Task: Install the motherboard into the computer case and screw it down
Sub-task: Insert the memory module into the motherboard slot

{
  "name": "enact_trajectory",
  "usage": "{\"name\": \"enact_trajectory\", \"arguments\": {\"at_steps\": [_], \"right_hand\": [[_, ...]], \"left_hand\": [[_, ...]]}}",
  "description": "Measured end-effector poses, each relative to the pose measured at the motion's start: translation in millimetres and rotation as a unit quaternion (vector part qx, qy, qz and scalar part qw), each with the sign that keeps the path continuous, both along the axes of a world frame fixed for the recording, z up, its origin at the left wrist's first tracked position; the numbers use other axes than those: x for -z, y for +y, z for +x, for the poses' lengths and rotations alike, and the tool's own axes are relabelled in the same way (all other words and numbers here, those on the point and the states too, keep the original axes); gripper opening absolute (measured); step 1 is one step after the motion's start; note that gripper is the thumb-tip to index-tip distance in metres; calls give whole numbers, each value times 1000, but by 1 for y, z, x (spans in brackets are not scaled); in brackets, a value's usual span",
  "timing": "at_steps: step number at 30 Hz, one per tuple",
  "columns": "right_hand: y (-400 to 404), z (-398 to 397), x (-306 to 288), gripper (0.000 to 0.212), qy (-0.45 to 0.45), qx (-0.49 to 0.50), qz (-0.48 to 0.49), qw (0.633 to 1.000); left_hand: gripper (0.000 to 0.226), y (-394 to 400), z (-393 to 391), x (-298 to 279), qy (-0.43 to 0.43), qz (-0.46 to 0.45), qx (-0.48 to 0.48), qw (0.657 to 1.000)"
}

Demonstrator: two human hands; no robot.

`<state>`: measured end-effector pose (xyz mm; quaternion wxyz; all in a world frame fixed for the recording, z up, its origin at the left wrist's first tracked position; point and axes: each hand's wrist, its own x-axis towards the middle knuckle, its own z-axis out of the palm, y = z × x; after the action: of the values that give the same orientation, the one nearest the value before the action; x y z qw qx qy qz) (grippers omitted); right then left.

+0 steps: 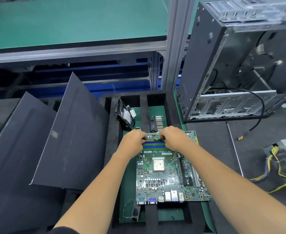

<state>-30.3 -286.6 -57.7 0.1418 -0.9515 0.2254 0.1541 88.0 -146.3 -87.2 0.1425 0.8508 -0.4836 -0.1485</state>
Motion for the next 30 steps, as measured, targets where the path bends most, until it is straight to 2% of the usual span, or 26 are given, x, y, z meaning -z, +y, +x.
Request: {"name": "enact_trajectory", "arguments": {"at_steps": [7,11,17,22,24,30], "right_hand": [[1,3,3,21,-1,13,0,1000],[2,3,4,20,-6,19,5,1000],[0,7,2,7,0,-32,1,1000],[10,17,2,14,-50,-95,-9,994],[14,19,5,7,-38,-112,-23,993],[17,20,9,13,-41,-122,-69,989]], "left_hand": [[14,0,4,-1,-13,2,19,1000],[13,10,12,1,164,-56,-82,982],[17,17,15,5,266,-82,-187,942],[19,17,16,7,321,-104,-223,915],[19,18,15,9,329,-104,-226,911],[18,15,15,9,303,-91,-204,926]]}}
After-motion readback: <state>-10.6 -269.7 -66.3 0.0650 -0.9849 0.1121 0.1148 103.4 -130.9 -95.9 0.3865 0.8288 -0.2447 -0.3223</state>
